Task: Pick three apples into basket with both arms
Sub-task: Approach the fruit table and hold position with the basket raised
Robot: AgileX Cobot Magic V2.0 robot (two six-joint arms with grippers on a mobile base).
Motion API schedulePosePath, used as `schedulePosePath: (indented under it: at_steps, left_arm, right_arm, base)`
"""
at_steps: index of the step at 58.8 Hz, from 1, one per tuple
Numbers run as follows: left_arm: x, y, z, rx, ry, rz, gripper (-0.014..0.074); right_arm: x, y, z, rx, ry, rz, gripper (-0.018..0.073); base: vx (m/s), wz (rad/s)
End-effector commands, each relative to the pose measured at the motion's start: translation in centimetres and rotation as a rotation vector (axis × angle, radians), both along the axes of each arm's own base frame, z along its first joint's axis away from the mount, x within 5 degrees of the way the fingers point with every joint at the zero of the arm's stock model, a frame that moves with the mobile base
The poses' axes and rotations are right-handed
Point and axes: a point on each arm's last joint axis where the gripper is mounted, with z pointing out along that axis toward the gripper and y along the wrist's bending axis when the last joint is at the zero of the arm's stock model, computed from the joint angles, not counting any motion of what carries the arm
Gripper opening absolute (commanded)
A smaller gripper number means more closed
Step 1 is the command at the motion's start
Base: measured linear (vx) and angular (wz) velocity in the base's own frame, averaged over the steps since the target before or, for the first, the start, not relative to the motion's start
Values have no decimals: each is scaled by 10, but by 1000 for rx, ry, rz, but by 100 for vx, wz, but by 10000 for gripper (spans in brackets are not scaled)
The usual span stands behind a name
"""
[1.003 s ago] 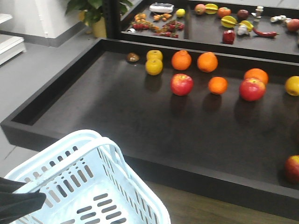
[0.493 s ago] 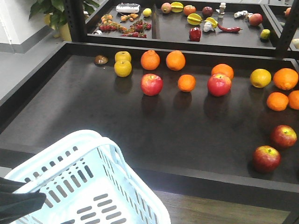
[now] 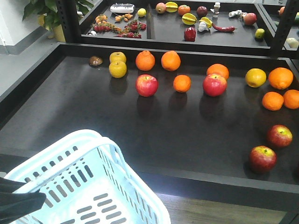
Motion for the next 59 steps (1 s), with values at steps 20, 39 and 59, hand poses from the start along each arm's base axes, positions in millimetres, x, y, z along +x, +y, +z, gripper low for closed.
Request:
schedulePosePath:
  at_steps: [20,39,59]
  left_arm:
    - [2,-3,15,-97,-62,29,-6]
    - [2,-3,15,-97,-62,29,-6]
    - [2,-3,15,-97,-62,29,-6]
  right_arm:
    - [-1,0,3,-10,-74,-4,-6]
    - [-1,0,3,-10,-74,-4,-6]
    - [-1,0,3,-10,-74,-4,-6]
  base:
    - [2,-3]
    - [5,-7]
    - [8,-9]
